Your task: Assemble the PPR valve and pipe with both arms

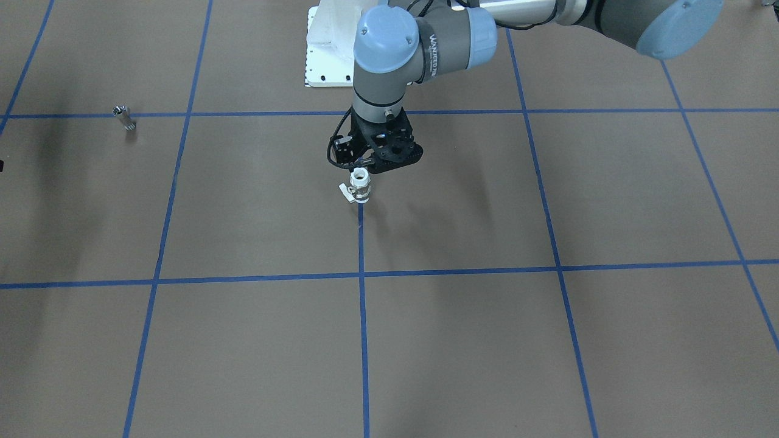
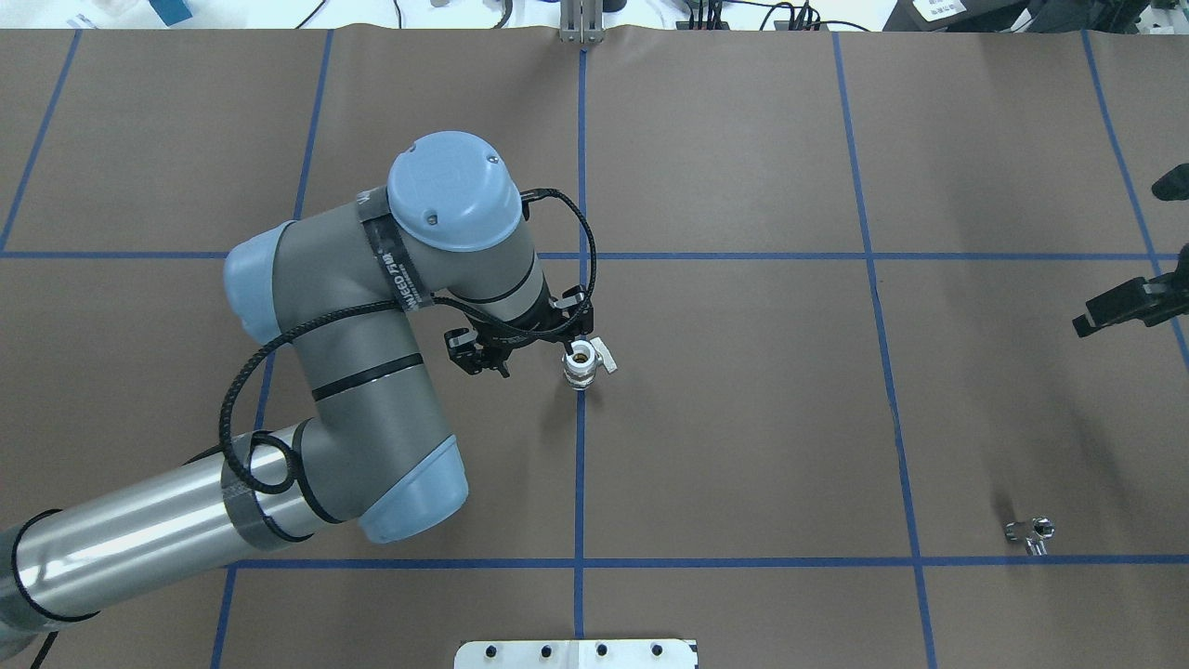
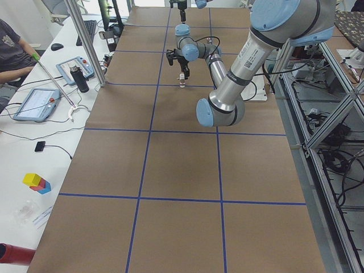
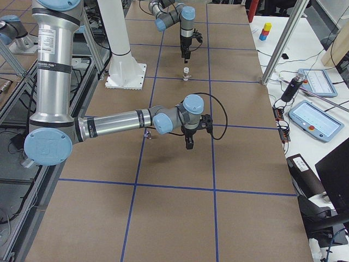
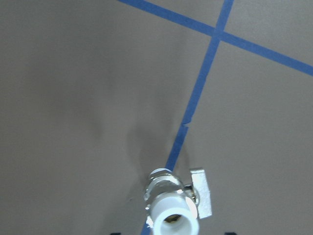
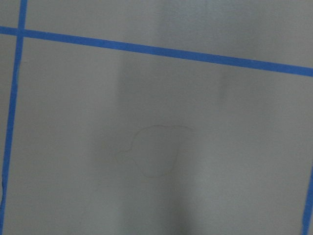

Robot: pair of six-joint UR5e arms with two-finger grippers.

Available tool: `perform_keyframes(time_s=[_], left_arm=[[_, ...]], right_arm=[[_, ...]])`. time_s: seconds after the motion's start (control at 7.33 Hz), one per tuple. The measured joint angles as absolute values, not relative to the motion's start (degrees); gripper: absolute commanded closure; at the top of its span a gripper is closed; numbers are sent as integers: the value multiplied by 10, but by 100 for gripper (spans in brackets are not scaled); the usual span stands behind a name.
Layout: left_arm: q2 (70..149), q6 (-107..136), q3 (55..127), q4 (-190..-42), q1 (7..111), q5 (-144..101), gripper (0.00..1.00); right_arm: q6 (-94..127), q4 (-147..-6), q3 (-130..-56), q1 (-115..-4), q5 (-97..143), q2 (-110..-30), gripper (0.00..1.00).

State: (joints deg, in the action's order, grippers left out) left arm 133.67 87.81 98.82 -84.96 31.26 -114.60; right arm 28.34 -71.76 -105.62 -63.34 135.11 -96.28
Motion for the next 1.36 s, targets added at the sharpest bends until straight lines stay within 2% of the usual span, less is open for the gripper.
perform_keyframes(time_s=[0.55, 0.95, 1.36], left_arm=[[1297, 870, 1022, -850, 315, -1145, 23], [1294, 868, 1021, -850, 315, -1144, 23], [1294, 868, 1021, -850, 315, -1143, 23]], right_arm=[[489, -621, -1163, -482, 1283, -1049, 2], [592, -515, -1174, -375, 1175, -1115, 5], [635, -462, -1172, -317, 1129, -1158, 7]])
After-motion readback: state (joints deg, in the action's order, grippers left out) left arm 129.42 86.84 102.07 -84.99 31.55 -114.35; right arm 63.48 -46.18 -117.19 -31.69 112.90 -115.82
